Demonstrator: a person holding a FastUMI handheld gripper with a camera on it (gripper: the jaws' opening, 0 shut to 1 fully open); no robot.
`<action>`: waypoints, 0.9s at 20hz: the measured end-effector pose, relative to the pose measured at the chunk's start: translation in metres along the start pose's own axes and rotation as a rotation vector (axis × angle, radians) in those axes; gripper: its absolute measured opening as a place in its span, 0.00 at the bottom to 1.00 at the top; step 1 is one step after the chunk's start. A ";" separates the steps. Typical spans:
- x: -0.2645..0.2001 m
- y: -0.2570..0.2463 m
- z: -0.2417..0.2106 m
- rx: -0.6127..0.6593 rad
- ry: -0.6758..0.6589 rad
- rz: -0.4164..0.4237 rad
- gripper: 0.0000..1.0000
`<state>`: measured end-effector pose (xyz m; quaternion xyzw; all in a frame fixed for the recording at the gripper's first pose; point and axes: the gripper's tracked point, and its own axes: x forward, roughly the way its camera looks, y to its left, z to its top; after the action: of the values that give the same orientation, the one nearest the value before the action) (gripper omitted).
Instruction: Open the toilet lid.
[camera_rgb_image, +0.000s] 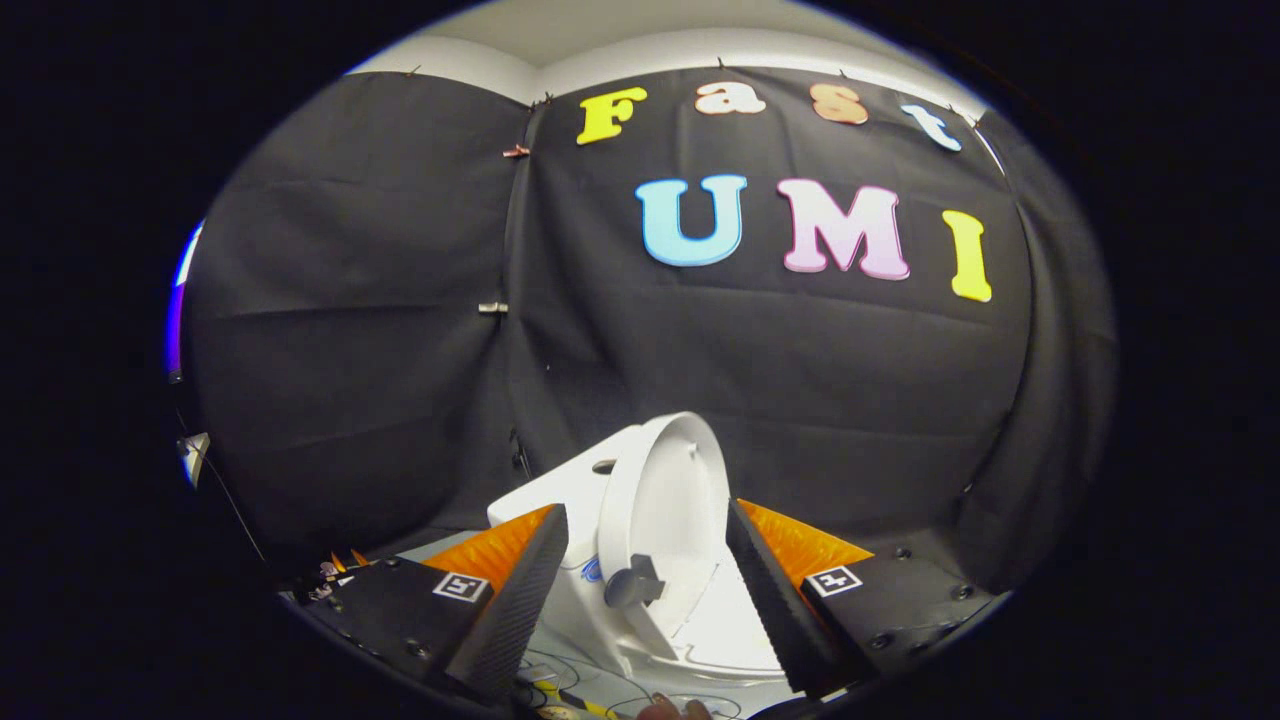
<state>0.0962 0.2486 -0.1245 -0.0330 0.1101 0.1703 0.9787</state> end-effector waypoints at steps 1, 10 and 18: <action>-0.008 -0.007 0.012 -0.004 -0.024 -0.003 0.99; -0.091 -0.090 0.075 -0.019 -0.172 -0.098 0.99; -0.155 -0.163 0.090 0.000 -0.240 -0.243 0.99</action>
<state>0.0277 0.0542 0.0031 -0.0255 -0.0125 0.0536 0.9982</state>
